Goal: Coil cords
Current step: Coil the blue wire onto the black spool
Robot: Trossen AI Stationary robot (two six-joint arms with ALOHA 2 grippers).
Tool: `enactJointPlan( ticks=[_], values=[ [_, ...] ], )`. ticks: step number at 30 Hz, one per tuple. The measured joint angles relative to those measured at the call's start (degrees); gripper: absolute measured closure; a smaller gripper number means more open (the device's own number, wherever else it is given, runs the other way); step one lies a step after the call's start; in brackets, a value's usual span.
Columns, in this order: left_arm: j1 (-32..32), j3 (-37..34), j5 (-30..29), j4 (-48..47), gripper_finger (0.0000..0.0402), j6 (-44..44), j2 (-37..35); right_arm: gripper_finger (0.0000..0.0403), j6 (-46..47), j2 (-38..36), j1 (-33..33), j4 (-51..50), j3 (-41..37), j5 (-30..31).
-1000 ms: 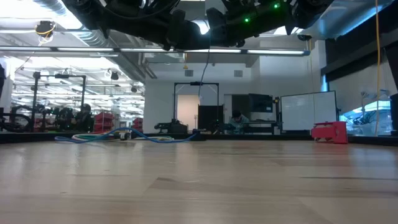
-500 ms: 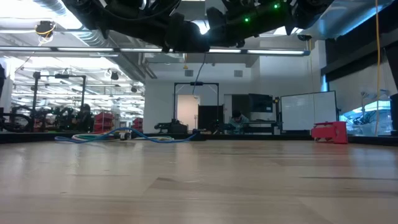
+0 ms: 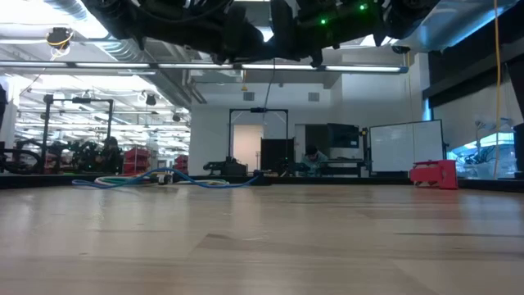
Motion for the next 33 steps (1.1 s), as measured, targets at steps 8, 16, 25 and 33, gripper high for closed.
enactJointPlan(
  ticks=[8, 16, 25, 33],
  values=[
    [-2.04, 0.01, -0.25, -2.85, 0.029, 4.56, -0.4, 0.0398, -1.67, 0.04, 0.11, -0.56, 0.0, 1.86],
    [-3.43, 0.06, -3.33, -7.85, 0.029, 4.23, -1.99, 0.0397, -2.17, 0.04, 0.07, -0.11, 0.22, 2.84],
    [-2.54, 0.0, -11.09, -5.74, 0.029, 5.14, 2.01, 0.0397, -2.31, 0.04, 0.07, -0.24, 0.2, 3.01],
    [-6.46, 0.03, -13.61, -6.35, 0.029, 5.99, 0.09, 0.0397, -2.76, 0.04, 0.07, -0.8, 0.15, 2.78]
  ],
)
